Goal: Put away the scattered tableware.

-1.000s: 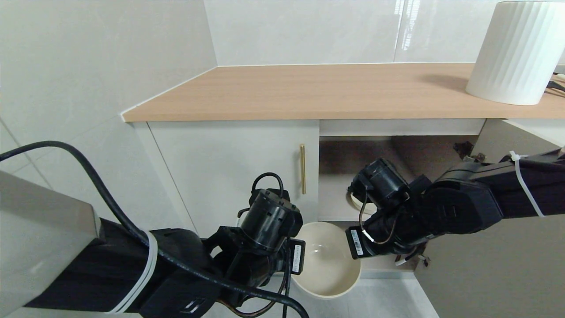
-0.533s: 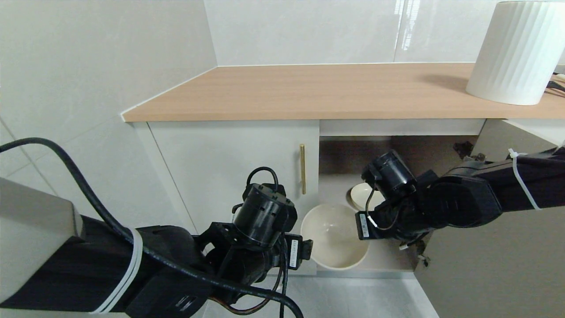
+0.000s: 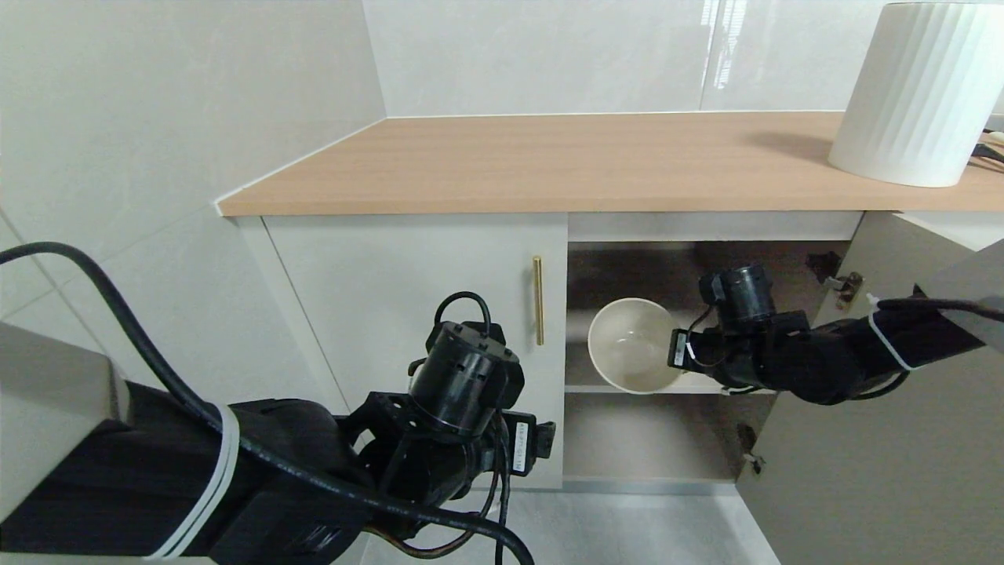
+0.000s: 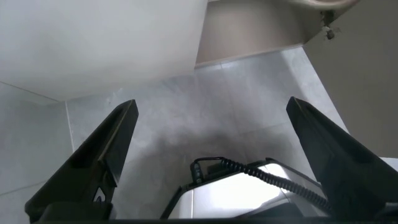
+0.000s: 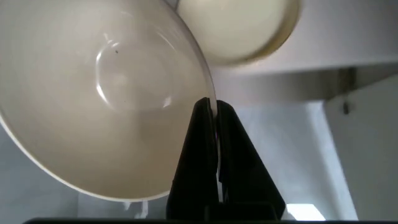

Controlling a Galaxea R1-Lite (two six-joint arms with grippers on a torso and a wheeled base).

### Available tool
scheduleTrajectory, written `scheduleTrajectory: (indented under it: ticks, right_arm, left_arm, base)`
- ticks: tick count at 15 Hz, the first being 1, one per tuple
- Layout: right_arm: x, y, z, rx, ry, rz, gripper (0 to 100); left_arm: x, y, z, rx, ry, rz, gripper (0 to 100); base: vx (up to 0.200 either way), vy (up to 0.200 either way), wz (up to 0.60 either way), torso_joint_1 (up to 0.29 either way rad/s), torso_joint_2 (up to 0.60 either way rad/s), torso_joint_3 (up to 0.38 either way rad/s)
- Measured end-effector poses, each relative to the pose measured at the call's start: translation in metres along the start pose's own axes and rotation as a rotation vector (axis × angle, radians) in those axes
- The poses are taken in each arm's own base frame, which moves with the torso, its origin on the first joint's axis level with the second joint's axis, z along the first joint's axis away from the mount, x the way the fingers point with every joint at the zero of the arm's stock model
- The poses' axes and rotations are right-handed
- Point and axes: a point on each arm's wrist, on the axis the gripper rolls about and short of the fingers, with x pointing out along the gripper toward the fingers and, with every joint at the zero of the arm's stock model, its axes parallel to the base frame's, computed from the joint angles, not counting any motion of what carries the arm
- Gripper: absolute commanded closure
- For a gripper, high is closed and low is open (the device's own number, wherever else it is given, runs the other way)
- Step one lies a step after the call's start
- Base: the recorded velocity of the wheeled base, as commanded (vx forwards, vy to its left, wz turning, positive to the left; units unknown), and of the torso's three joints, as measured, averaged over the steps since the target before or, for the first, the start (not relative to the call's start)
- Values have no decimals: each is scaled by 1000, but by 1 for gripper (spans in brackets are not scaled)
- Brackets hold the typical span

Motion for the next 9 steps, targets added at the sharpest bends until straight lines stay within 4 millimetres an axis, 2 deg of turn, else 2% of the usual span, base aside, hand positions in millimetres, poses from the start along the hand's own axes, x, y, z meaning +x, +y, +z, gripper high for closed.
scheduleTrajectory:
  ticks: [3, 9]
  right_arm:
    - [19, -16, -1, 15, -36, -44, 100]
    - [38, -22, 8, 48, -104, -102, 100]
  left_arm:
    - [0, 0, 0, -1, -1, 0, 0]
    - [0, 0, 0, 0, -1, 0, 0]
  base:
    - [0, 0, 0, 0, 0, 0]
    - [0, 0, 0, 0, 0, 0]
